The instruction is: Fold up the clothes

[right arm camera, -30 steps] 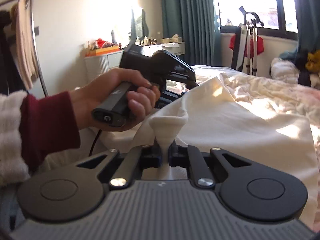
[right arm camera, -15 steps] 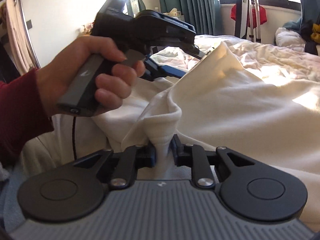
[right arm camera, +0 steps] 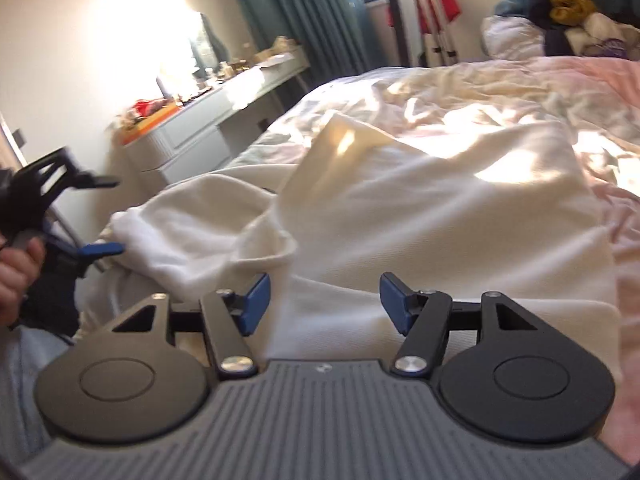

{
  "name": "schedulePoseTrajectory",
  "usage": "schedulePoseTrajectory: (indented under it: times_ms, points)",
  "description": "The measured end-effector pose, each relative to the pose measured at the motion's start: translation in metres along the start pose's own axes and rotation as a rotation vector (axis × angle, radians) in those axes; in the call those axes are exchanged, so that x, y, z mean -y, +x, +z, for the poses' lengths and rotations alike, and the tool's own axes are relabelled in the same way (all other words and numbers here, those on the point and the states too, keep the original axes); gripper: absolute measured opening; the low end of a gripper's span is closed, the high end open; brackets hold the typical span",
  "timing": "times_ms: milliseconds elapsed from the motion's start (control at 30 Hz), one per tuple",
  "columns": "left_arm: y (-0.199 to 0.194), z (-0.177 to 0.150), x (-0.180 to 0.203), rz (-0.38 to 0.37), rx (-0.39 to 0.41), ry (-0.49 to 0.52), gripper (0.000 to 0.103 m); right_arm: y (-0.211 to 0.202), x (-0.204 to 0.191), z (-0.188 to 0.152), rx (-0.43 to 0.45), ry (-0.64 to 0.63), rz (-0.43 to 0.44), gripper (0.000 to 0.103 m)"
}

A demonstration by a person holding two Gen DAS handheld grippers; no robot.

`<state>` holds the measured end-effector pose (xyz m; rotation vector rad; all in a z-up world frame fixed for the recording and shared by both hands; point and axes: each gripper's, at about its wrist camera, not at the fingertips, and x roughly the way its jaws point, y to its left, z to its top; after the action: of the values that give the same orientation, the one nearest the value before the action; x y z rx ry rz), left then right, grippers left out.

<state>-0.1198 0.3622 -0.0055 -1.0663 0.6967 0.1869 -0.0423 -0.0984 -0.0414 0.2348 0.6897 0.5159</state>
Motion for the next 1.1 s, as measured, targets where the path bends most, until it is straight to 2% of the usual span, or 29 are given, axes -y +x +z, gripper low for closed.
schedulePoseTrajectory:
  times_ms: [67, 100, 200, 267, 333, 400, 433, 467, 500, 533, 600, 633, 667, 700, 767, 833, 867, 1000, 1100]
  points:
    - [-0.001, 0.010, -0.018, 0.045, 0.029, -0.076, 0.088, -0.001, 0.017, 0.002, 0.020, 0.044, -0.097, 0.064]
    - [0.002, 0.015, -0.024, 0.040, 0.037, -0.099, 0.087, -0.001, 0.025, 0.004, 0.037, 0.072, -0.120, 0.064]
    - [0.011, 0.029, -0.040, 0.015, 0.060, -0.160, 0.087, -0.004, 0.045, 0.012, 0.090, 0.160, -0.134, 0.065]
    - [0.022, 0.040, -0.045, 0.022, 0.091, -0.157, 0.086, -0.002, 0.050, 0.012, 0.117, 0.175, -0.141, 0.065]
    - [0.032, 0.052, -0.048, 0.049, 0.134, -0.133, 0.085, 0.011, 0.048, 0.006, 0.092, 0.121, -0.165, 0.065]
    - [0.043, 0.064, -0.048, 0.064, 0.161, -0.098, 0.085, 0.035, 0.044, -0.006, 0.020, 0.025, -0.216, 0.066]
    - [0.047, 0.069, -0.049, 0.071, 0.166, -0.096, 0.085, 0.044, 0.042, -0.010, -0.002, -0.012, -0.234, 0.069]
    - [0.050, 0.073, -0.052, 0.065, 0.172, -0.103, 0.085, 0.046, 0.039, -0.010, 0.005, -0.025, -0.241, 0.078]
    - [0.053, 0.076, -0.054, 0.058, 0.178, -0.112, 0.085, 0.047, 0.037, -0.011, 0.013, -0.038, -0.247, 0.083]
    - [0.056, 0.079, -0.057, 0.051, 0.185, -0.121, 0.083, 0.049, 0.035, -0.011, 0.020, -0.052, -0.254, 0.085]
    - [0.057, 0.085, -0.063, 0.036, 0.197, -0.157, 0.072, 0.053, 0.030, -0.013, 0.034, -0.078, -0.267, 0.085]
    - [0.057, 0.087, -0.065, 0.035, 0.205, -0.166, 0.061, 0.054, 0.028, -0.013, 0.042, -0.092, -0.273, 0.085]
    - [0.056, 0.088, -0.066, 0.036, 0.209, -0.167, 0.055, 0.056, 0.025, -0.014, 0.049, -0.105, -0.280, 0.086]
    - [0.056, 0.090, -0.065, 0.039, 0.214, -0.149, 0.047, 0.058, 0.024, -0.014, 0.051, -0.116, -0.286, 0.086]
    - [0.054, 0.093, -0.053, 0.058, 0.216, -0.071, 0.041, 0.061, 0.023, -0.013, 0.042, -0.124, -0.294, 0.088]
    - [0.047, 0.094, -0.026, 0.100, 0.234, 0.063, 0.025, 0.061, 0.023, -0.011, 0.038, -0.116, -0.296, 0.088]
    - [0.041, 0.093, -0.009, 0.105, 0.248, 0.128, 0.022, 0.061, 0.023, -0.011, 0.036, -0.112, -0.295, 0.088]
    - [0.018, 0.077, 0.056, 0.078, 0.313, 0.295, 0.018, 0.056, 0.023, -0.007, 0.033, -0.090, -0.289, 0.088]
    - [0.002, 0.042, 0.123, 0.049, 0.384, 0.436, 0.018, 0.045, 0.028, 0.001, 0.036, -0.044, -0.294, 0.085]
